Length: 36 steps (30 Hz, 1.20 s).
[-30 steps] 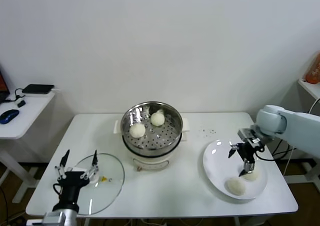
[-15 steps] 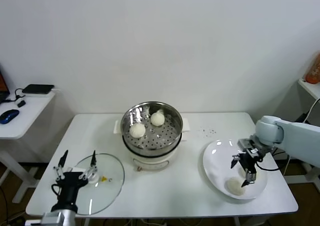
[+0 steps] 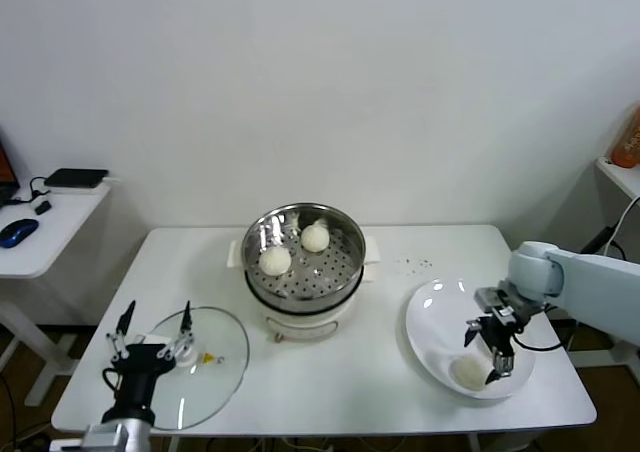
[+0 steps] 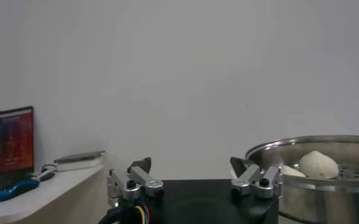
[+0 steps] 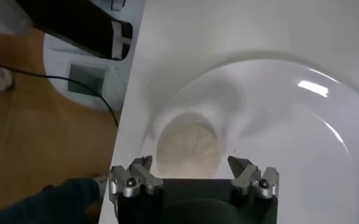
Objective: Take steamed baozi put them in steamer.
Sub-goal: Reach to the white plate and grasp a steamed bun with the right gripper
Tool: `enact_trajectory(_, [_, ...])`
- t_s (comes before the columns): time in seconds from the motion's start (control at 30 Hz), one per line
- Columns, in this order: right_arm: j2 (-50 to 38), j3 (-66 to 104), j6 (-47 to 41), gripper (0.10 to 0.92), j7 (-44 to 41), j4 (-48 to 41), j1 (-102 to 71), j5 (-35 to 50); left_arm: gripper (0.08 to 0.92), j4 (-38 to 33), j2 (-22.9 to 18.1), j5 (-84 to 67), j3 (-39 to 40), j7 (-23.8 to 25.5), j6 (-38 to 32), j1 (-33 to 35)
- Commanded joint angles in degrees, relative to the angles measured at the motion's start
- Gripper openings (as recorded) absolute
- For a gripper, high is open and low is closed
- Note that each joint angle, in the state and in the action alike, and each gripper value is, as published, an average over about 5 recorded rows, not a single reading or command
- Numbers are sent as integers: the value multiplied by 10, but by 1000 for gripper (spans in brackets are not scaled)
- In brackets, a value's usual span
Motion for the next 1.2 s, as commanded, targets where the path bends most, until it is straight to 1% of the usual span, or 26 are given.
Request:
enact_trajectory(0.03, [1, 9, 0, 823, 0, -7, -21, -8, 823, 1, 0, 0, -1, 0, 1, 0])
enact_trajectory(0.53, [14, 25, 2, 814, -5, -25, -46, -16, 823, 6, 0, 0, -2, -1, 1, -4])
enact_trajectory(0.63, [15, 27, 3, 769, -5, -27, -47, -17, 823, 6, 0, 0, -1, -1, 1, -6])
enact_trajectory(0.73, [16, 28, 3, 695, -5, -28, -48, -17, 823, 7, 0, 0, -2, -1, 1, -6])
enact_trajectory(0.83, [15, 30, 5, 648, -5, -29, -50, -18, 823, 7, 0, -1, -3, -1, 1, -6])
enact_trajectory(1.07, [11, 41, 14, 634, -8, -25, -39, -22, 823, 8, 0, -1, -4, -1, 1, -5])
enact_trajectory(1.2, [13, 49, 44, 636, -18, -16, -1, -40, 823, 9, 1, -1, -4, -1, 1, -6])
